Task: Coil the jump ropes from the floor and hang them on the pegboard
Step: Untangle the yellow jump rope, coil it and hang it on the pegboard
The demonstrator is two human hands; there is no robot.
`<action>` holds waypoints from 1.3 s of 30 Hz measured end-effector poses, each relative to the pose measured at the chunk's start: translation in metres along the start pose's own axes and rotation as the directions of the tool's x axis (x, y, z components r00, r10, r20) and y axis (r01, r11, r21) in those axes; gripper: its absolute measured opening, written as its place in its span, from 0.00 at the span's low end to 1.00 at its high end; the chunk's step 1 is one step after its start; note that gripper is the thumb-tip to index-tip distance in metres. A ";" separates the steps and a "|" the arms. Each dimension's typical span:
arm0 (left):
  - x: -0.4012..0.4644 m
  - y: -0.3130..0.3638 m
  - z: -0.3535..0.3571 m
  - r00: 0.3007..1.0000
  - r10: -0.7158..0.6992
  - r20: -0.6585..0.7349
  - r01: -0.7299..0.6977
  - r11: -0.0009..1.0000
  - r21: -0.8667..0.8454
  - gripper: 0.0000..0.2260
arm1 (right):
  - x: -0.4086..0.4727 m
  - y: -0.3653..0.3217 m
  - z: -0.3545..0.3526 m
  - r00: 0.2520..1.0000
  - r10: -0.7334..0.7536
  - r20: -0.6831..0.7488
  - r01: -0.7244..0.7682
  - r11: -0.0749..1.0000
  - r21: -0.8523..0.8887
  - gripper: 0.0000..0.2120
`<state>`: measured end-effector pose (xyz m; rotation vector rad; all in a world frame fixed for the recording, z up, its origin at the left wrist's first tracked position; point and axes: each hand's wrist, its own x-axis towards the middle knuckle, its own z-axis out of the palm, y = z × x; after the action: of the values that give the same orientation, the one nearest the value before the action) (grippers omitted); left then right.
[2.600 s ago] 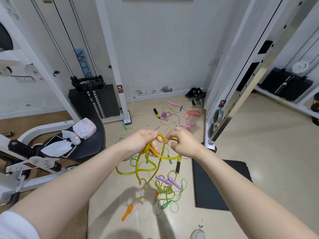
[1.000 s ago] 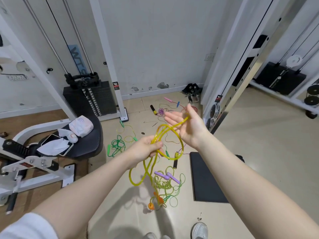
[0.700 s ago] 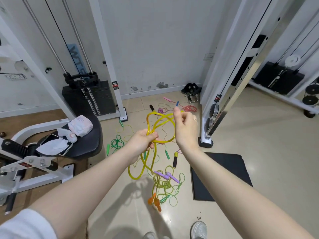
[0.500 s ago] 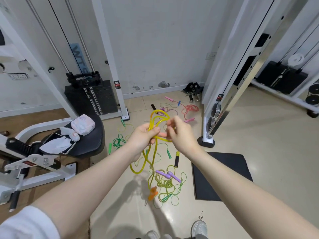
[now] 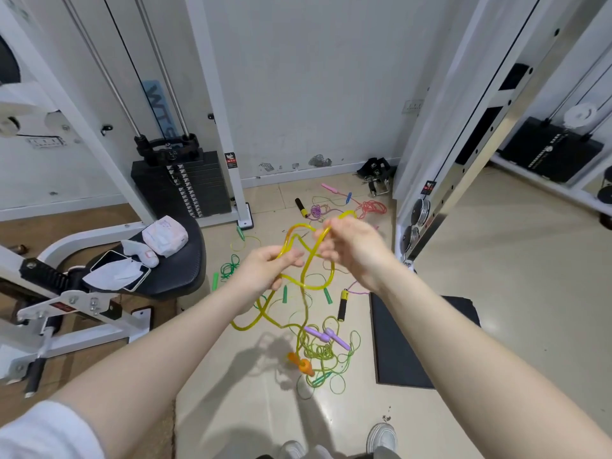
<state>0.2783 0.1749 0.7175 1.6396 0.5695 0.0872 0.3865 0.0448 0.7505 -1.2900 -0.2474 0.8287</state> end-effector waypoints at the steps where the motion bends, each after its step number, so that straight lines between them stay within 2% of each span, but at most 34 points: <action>1: -0.001 -0.004 -0.003 0.999 -0.027 0.033 0.026 1.000 0.017 0.08 | 0.003 -0.012 -0.003 0.999 0.010 -0.048 0.003 0.960 0.279 0.10; 3: -0.004 -0.012 -0.001 0.987 -0.057 0.150 0.045 0.995 0.088 0.05 | 0.005 -0.035 -0.008 0.998 0.063 -0.022 -0.030 0.718 0.695 0.13; 4: -0.006 -0.015 0.003 0.972 -0.082 0.220 0.054 0.990 0.134 0.06 | 0.005 -0.045 -0.010 0.998 0.069 0.002 -0.043 0.596 0.802 0.14; 6: -0.009 -0.018 0.012 0.931 -0.136 0.338 0.086 0.984 0.158 0.10 | 0.008 -0.057 -0.010 0.998 0.061 -0.028 -0.003 0.448 0.894 0.15; 8: -0.011 -0.016 0.021 0.904 -0.180 0.388 0.144 0.982 0.119 0.12 | 0.012 -0.061 -0.007 0.994 0.059 -0.089 0.058 0.396 0.916 0.13; 10: -0.011 -0.014 0.026 0.900 -0.189 0.392 0.151 0.980 0.126 0.11 | 0.016 -0.055 -0.006 0.990 0.081 -0.119 0.076 0.407 0.910 0.14; 12: -0.008 -0.017 0.028 0.899 -0.174 0.402 0.124 0.981 0.147 0.05 | 0.018 -0.042 -0.008 0.989 0.115 -0.092 0.032 0.440 0.897 0.18; 15: -0.006 -0.015 0.029 0.882 -0.191 0.431 0.167 0.982 0.093 0.04 | 0.016 -0.028 -0.008 0.990 0.138 -0.037 -0.040 0.511 0.859 0.19; 17: -0.007 -0.011 0.032 0.898 -0.196 0.394 0.162 0.980 0.119 0.10 | 0.011 -0.027 -0.004 0.994 0.110 -0.012 -0.046 0.507 0.861 0.16; 19: -0.005 -0.010 0.035 0.931 -0.203 0.304 0.149 0.970 0.192 0.24 | 0.007 -0.031 0.002 0.995 0.102 -0.021 -0.031 0.486 0.873 0.13; 21: -0.004 -0.012 0.040 0.921 -0.252 0.296 0.177 0.950 0.259 0.32 | 0.004 -0.035 0.008 0.990 0.125 -0.057 -0.005 0.446 0.895 0.09; 23: -0.002 -0.014 0.049 0.909 -0.293 0.298 0.206 0.935 0.290 0.30 | 0.002 -0.039 0.012 0.986 0.148 -0.073 0.009 0.396 0.918 0.08; 26: 0.005 -0.020 0.055 0.960 -0.264 0.090 0.235 0.938 0.254 0.31 | -0.001 -0.042 0.011 0.983 0.178 -0.038 -0.028 0.355 0.934 0.11; 27: 0.007 -0.023 0.055 0.966 -0.257 0.040 0.240 0.939 0.248 0.33 | -0.002 -0.043 0.010 0.981 0.190 -0.031 -0.043 0.377 0.925 0.11; 29: 0.009 -0.023 0.053 0.963 -0.257 0.086 0.233 0.946 0.226 0.36 | -0.005 -0.043 0.009 0.978 0.208 -0.026 -0.076 0.466 0.882 0.12; 31: 0.007 -0.021 0.055 0.948 -0.247 0.202 0.201 0.953 0.226 0.30 | -0.008 -0.043 0.011 0.981 0.193 -0.006 -0.094 0.504 0.858 0.14; 32: 0.006 -0.020 0.057 0.941 -0.235 0.243 0.176 0.955 0.240 0.25 | -0.010 -0.043 0.012 0.985 0.171 0.011 -0.094 0.487 0.868 0.15; 34: 0.003 -0.019 0.063 0.933 -0.221 0.285 0.140 0.951 0.276 0.07 | -0.010 -0.045 0.012 0.993 0.120 0.018 -0.067 0.418 0.906 0.16; 35: 0.002 -0.020 0.065 0.930 -0.226 0.288 0.144 0.949 0.281 0.05 | -0.008 -0.046 0.009 0.995 0.095 0.003 -0.041 0.401 0.915 0.17; 36: 0.001 -0.021 0.065 0.932 -0.237 0.275 0.158 0.947 0.280 0.10 | -0.006 -0.048 0.006 0.997 0.080 -0.014 -0.021 0.418 0.908 0.17; 37: 0.001 -0.023 0.065 0.935 -0.249 0.253 0.181 0.948 0.262 0.13 | -0.004 -0.050 0.002 0.995 0.093 -0.029 -0.020 0.484 0.875 0.18; 39: 0.001 -0.024 0.061 0.946 -0.260 0.195 0.230 0.959 0.166 0.14 | -0.009 -0.049 -0.002 0.977 0.189 -0.098 -0.082 0.760 0.645 0.14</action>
<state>0.2949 0.1213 0.6842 1.6753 0.6194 -0.3178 0.4011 0.0350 0.7971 -0.7168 0.2543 0.8298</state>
